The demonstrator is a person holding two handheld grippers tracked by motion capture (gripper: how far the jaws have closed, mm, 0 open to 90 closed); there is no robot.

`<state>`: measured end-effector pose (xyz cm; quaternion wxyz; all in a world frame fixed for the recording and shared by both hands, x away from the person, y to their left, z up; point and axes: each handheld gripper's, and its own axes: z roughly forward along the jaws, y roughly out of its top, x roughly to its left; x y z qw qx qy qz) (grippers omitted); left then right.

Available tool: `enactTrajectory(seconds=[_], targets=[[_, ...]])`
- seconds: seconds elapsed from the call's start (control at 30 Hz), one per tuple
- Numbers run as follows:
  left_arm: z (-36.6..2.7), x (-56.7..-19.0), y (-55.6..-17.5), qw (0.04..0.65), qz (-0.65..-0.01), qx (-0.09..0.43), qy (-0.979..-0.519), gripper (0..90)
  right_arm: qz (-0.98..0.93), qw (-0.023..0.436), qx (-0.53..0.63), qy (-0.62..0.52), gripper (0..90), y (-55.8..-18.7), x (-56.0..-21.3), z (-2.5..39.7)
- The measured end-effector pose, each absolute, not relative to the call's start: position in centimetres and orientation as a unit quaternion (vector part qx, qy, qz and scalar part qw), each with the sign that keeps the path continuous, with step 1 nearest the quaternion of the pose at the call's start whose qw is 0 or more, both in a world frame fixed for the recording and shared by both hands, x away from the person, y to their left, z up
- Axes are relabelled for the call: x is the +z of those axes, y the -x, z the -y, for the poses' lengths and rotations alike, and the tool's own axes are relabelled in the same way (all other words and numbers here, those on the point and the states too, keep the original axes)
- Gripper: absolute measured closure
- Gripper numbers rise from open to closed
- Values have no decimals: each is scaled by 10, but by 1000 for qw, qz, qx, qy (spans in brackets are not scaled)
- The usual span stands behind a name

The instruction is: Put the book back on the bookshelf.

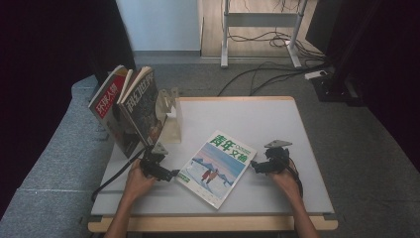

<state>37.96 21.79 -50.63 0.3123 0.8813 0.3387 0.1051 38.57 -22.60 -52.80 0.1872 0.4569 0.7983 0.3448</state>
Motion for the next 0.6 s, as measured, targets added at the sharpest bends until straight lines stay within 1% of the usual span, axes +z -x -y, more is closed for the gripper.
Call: enactTrajectory(seconds=[0.13, 0.2, 0.33, 0.5, 0.6], targets=[[-217, -512, -385, 291, -341, 113, -887, 0, -800, 190, 342, -455, 0, -385, -529, 225], [-214, -518, -388, 283, -341, 108, -890, 0, -802, 190, 336, -455, 0, -386, -531, 224], [-213, -521, -388, 286, -343, 112, -888, 0, -801, 190, 338, -456, 0, -388, -532, 226], [-211, -520, -380, 287, -346, 136, -883, 0, -794, 187, 345, -465, 0, -394, -531, 228], [-211, -521, -378, 290, -346, 126, -883, 0, -794, 194, 341, -464, 0, -398, -530, 226]])
